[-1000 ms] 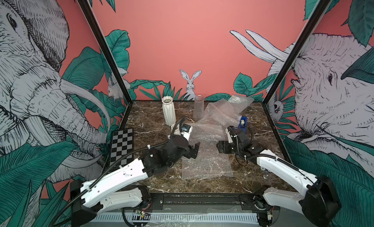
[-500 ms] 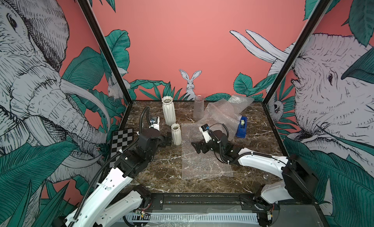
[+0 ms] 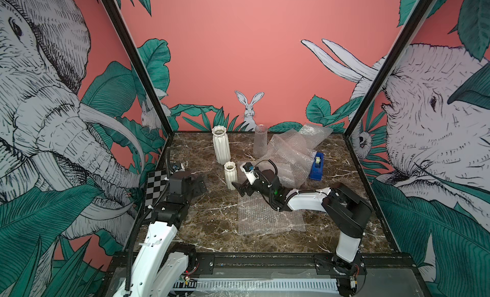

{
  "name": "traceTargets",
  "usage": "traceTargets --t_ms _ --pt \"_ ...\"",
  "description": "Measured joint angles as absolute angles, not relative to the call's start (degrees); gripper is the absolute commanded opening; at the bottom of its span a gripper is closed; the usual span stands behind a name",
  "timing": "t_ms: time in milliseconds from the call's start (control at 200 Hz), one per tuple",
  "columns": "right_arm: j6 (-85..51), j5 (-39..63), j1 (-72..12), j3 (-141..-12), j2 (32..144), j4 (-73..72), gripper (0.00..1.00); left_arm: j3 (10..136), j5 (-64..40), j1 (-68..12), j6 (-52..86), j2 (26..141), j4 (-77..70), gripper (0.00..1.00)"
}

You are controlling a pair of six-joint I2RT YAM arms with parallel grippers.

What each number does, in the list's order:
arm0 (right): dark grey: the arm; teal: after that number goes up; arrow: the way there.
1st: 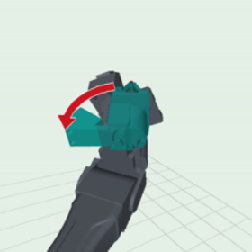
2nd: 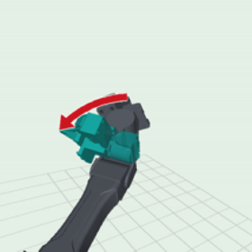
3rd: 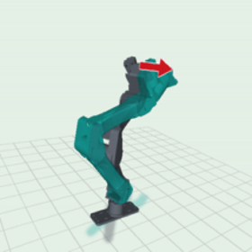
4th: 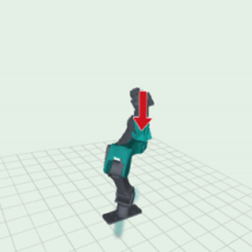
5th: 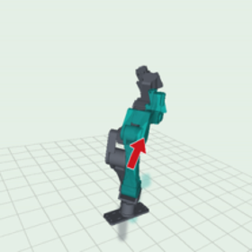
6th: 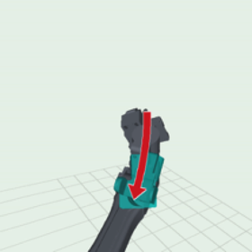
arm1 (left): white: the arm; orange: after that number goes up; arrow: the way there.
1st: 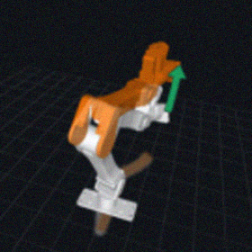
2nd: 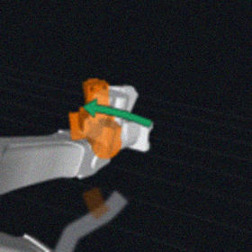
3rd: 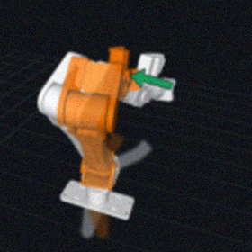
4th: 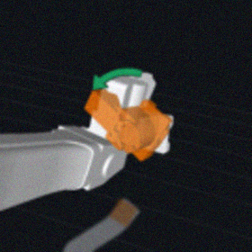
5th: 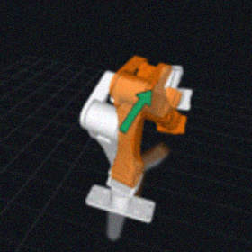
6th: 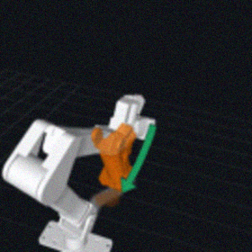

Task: Wrap vases in bubble wrap
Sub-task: Pick up the vase from the center of the board.

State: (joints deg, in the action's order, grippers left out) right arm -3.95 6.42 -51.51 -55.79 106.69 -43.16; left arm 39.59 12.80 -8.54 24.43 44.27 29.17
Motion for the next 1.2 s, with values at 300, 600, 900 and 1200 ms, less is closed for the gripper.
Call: traceTargets --t_ms 300,600,900,1200 --pt "-2.72 7.25 -51.55 -60.31 113.43 -48.49 0.98 34.96 5.26 -5.98 26.13 46.30 24.86 0.99" --pt "-2.92 7.53 -51.55 -63.70 118.93 -51.53 0.90 33.93 1.93 -5.41 26.59 47.99 21.67 0.99" --pt "-3.77 8.16 -51.55 -64.93 121.10 -54.22 0.70 33.69 0.60 -5.41 27.31 47.53 21.06 0.99" --pt "-4.54 8.36 -51.55 -65.32 121.56 -55.02 0.49 33.39 -0.40 -5.32 27.33 47.64 20.80 0.99"
